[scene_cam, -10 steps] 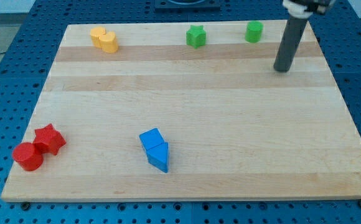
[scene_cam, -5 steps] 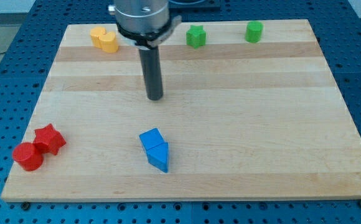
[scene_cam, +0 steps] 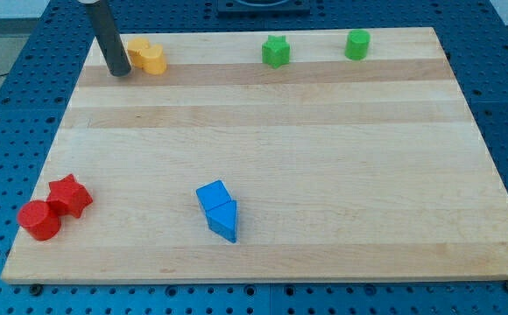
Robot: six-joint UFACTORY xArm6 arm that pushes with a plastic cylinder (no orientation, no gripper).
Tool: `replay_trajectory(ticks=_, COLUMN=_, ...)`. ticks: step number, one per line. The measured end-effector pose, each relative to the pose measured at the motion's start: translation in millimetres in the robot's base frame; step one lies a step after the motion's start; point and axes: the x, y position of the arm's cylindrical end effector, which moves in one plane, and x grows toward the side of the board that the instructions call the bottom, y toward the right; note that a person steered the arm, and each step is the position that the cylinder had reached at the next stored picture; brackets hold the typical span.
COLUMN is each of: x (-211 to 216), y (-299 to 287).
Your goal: Place yellow heart parallel to the green star
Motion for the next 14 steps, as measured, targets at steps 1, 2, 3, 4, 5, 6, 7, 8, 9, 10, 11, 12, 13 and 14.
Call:
replay_trajectory(ticks=1, x=-0.5, y=26.3)
replay_trajectory(ticks=2, x=-0.6, y=65.4)
replay_trajectory(ticks=3, x=-0.6, y=75.8)
replay_trajectory(ticks=4, x=-13.1, y=55.5)
replay_trajectory(ticks=5, x=-28.5, y=52.5)
replay_trajectory(ticks=6, x=-37.4, y=27.1)
replay_trajectory(ticks=7, x=-31.0, y=64.5)
replay_trajectory(ticks=8, x=-30.3, y=94.5)
replay_trajectory(ticks=9, x=-22.4, y=76.2)
replay_trajectory(ticks=10, x=22.5, y=21.9)
replay_trajectory(ticks=11, x=-5.7, y=-69.6)
replay_trajectory(ticks=12, x=-50.8, y=-67.2)
replay_trajectory(ticks=13, x=-89.6, y=-51.6)
replay_trajectory(ticks=14, x=-81.6, y=12.3)
